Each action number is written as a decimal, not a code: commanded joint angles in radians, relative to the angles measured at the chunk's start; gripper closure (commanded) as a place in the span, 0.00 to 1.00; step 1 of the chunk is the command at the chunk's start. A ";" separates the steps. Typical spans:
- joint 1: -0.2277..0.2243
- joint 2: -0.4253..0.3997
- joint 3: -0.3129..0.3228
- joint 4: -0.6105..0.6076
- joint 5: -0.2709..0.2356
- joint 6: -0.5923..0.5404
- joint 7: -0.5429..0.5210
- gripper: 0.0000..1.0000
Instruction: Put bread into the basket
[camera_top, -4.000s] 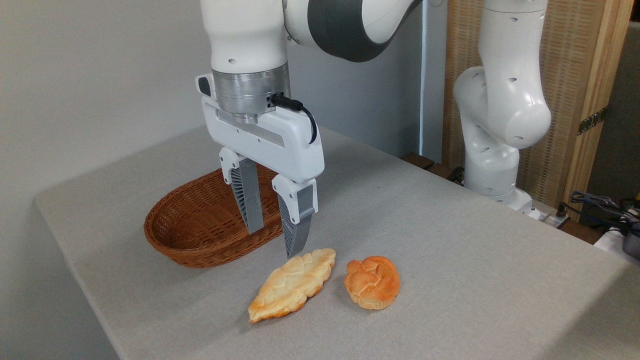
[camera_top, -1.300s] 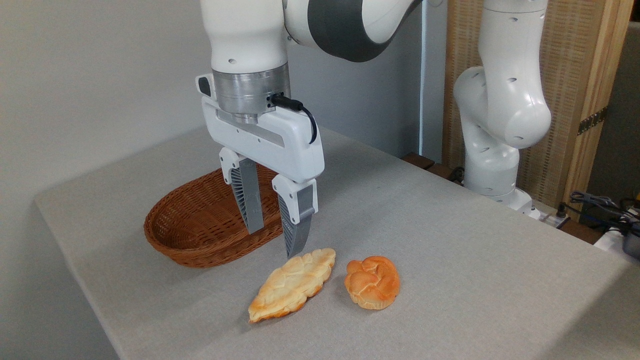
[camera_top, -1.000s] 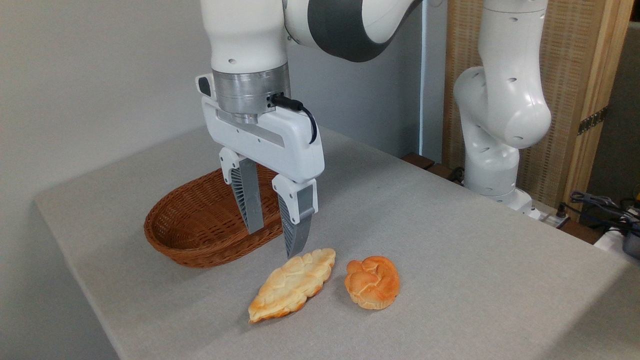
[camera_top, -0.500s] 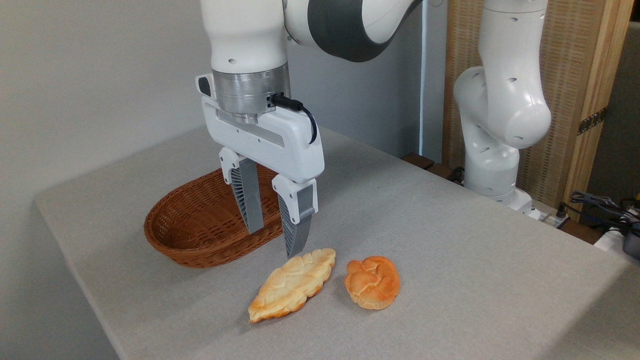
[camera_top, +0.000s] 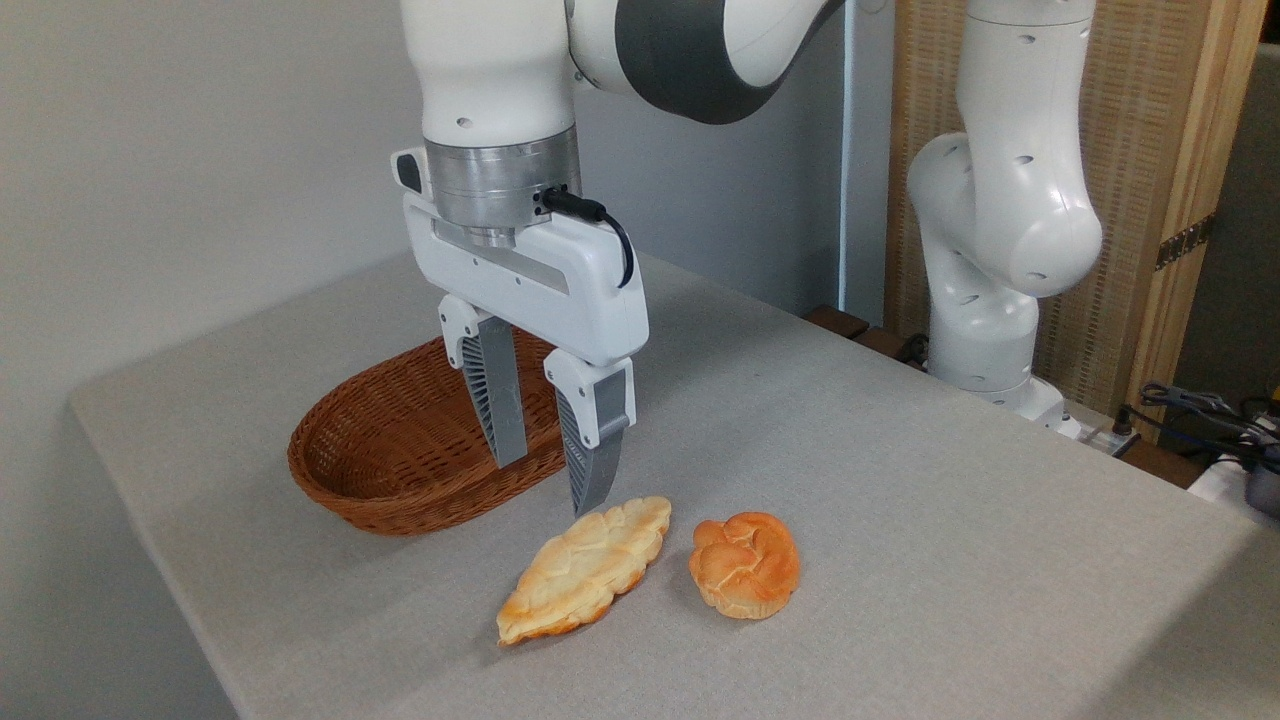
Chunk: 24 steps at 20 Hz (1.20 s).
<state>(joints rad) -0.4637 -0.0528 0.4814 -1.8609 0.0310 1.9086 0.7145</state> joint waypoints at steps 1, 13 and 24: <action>-0.004 -0.007 0.005 0.000 -0.017 0.007 -0.009 0.00; -0.004 -0.016 0.103 -0.125 -0.014 -0.049 0.279 0.00; -0.003 -0.032 0.186 -0.237 -0.008 -0.091 0.532 0.00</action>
<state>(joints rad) -0.4590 -0.0577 0.6617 -2.0695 0.0310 1.8305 1.2073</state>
